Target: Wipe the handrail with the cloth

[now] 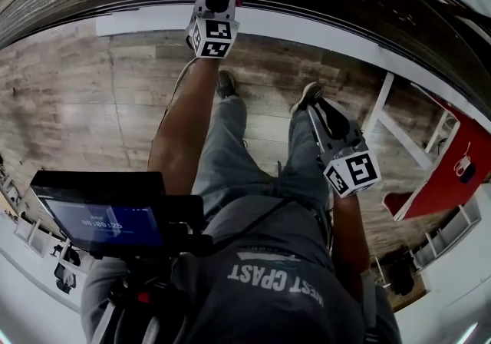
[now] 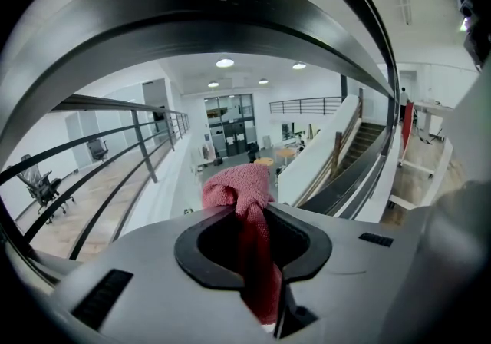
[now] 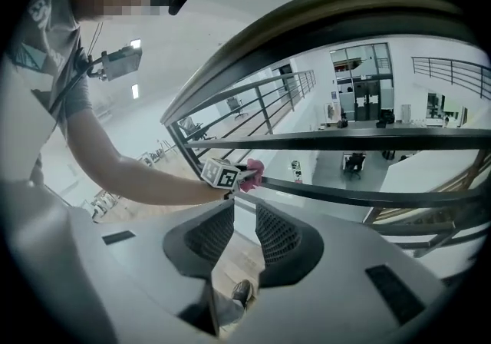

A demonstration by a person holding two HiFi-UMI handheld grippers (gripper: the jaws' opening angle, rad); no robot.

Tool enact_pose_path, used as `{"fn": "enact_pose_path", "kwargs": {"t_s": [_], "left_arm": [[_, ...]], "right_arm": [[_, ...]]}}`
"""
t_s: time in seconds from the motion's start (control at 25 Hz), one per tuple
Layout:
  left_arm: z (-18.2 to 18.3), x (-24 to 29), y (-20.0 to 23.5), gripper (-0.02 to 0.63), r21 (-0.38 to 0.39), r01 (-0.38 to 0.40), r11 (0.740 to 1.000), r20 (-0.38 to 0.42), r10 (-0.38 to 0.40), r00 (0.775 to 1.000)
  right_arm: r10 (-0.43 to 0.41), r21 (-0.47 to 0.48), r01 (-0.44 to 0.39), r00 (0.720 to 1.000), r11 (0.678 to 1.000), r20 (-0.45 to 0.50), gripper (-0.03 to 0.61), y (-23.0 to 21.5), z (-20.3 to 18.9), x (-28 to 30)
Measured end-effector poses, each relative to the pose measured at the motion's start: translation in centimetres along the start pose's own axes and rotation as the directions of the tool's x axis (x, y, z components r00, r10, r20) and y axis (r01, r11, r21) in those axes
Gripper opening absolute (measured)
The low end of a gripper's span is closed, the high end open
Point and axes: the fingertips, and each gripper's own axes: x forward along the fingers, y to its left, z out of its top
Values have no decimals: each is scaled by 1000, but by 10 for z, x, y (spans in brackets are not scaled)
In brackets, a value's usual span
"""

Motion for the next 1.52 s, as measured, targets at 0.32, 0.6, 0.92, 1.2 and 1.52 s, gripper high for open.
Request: {"fn": "enact_pose_path", "kwargs": {"t_s": [0.32, 0.6, 0.92, 1.2, 1.52], "left_arm": [[34, 25, -80, 75, 11, -78, 997, -29, 78, 997], [66, 47, -174, 75, 7, -75, 997, -81, 75, 994], [96, 81, -253, 75, 45, 43, 998, -38, -41, 998], [120, 97, -287, 75, 51, 86, 995, -4, -85, 996], [148, 127, -365, 74, 31, 73, 997, 28, -74, 997]], "right_arm": [[47, -4, -47, 999, 999, 8, 77, -98, -23, -79], [54, -64, -52, 998, 997, 24, 77, -179, -26, -157], [-51, -44, 52, 999, 998, 15, 77, -221, -35, -195], [-80, -24, 81, 997, 996, 18, 77, -229, -36, -207], [-65, -28, 66, 997, 997, 41, 77, -290, -58, -241]]}}
